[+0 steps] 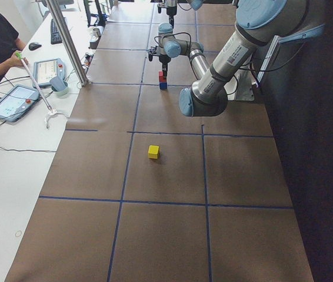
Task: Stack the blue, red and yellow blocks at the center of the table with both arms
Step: 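Open the left gripper and move it back toward the yellow cube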
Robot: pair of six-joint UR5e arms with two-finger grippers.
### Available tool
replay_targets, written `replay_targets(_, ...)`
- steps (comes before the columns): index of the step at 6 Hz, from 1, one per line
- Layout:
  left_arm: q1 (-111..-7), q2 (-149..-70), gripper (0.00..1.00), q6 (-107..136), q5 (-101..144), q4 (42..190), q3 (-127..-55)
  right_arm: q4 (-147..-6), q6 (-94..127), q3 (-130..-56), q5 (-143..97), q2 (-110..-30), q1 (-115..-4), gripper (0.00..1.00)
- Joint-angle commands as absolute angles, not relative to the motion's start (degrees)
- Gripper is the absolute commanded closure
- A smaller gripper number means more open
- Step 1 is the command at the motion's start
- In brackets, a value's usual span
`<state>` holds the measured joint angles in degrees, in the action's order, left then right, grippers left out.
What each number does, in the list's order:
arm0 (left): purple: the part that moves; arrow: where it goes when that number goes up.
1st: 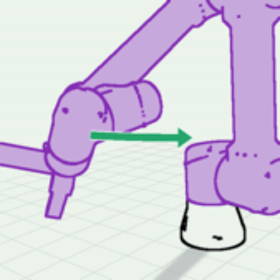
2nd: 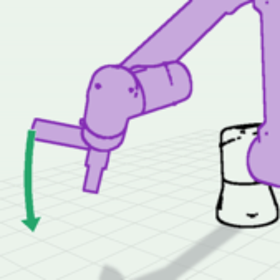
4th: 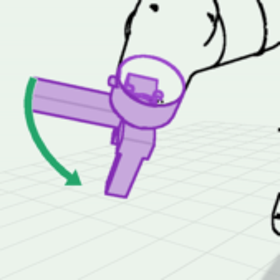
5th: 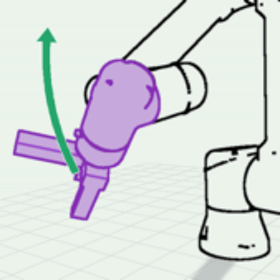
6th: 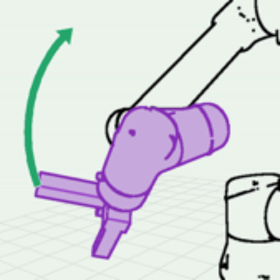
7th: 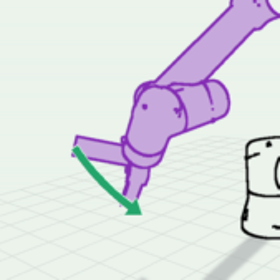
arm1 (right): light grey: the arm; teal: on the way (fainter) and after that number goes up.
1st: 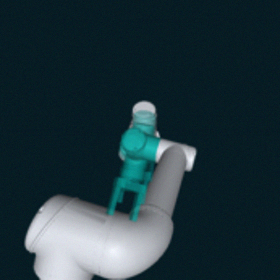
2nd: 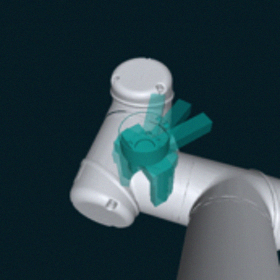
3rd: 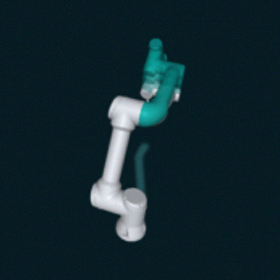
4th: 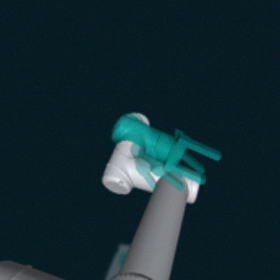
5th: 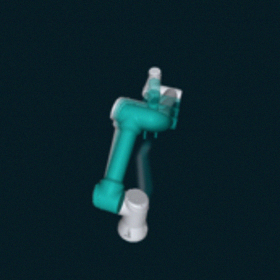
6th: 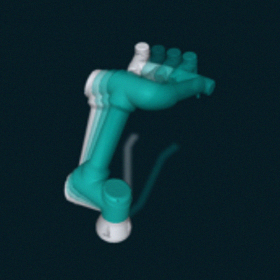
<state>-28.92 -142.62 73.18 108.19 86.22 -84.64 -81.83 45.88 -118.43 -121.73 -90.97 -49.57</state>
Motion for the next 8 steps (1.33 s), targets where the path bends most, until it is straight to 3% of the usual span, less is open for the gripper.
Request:
replay_targets(1, -28.74, -142.56, 0.01, 73.12, 108.11, 86.22, -84.64, -81.83, 45.88, -118.39, -121.73, -90.88, -49.57, 0.0)
replay_targets(2, -28.83, -142.73, 0.0, 73.21, 108.02, 86.31, -85.07, -81.83, 45.88, -118.39, -121.73, -90.88, -49.57, 0.0)
replay_targets(4, -32.49, -141.25, 0.0, 73.48, 108.28, 87.98, -94.34, -81.83, 45.88, -118.04, -121.73, -90.88, -49.57, 0.0)
replay_targets(6, -35.75, -127.6, 0.02, 70.95, 108.54, 88.16, -108.12, -81.83, 45.88, -117.86, -121.64, -90.97, -49.57, 0.0)
replay_targets(7, -37.16, -119.26, 0.02, 57.7, 108.54, 88.5, -113.85, -81.83, 45.88, -117.86, -121.64, -91.05, -49.57, 0.0)
replay_targets(8, -39.53, -113.44, 0.02, 51.74, 110.37, 88.85, -114.95, -81.74, 45.88, -117.95, -121.73, -91.05, -49.57, 0.0)
